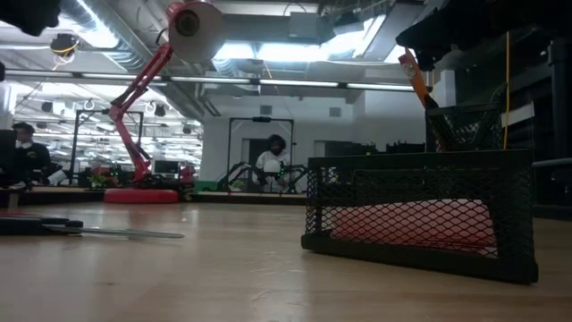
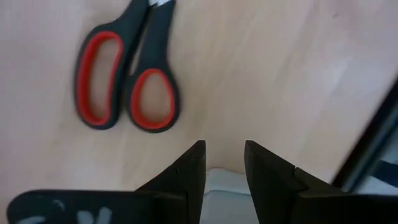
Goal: Pick and place office supplies into organizer
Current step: Put the scissors into the desk organizer
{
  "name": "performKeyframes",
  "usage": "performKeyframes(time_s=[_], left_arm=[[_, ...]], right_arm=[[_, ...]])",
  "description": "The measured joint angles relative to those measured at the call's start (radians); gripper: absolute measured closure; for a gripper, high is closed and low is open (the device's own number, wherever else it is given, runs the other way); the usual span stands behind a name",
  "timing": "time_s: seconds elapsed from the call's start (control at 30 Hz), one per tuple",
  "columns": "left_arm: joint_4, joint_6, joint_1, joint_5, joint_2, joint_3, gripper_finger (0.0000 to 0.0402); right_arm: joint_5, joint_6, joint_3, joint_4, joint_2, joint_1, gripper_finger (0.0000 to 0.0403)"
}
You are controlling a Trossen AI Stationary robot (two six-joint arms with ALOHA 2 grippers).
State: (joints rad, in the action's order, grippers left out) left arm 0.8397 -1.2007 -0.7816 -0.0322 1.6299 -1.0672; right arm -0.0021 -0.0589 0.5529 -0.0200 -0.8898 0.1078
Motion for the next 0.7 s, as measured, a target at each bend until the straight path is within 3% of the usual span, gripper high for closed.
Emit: performKeyframes(time_s=[0.27,0.53,0.7], left_arm=[[0.052,0.082,-0.009,-0.093,0.004,0.010,0.0298],[0.042,0.158,0.027,-0.042,0.004,0.054,0.0298],[-0.053,0.208,0.041,-0.038,0.005,0.088,0.0298]], right_arm=[[0.000,0.001,0.000,0.000,0.000,0.000,0.0369],[0.000,0.004,-0.060,-0.050,-0.001,0.000,0.0369],[0.000,0.005,-0.116,-0.116,-0.001,0.000,0.0369]])
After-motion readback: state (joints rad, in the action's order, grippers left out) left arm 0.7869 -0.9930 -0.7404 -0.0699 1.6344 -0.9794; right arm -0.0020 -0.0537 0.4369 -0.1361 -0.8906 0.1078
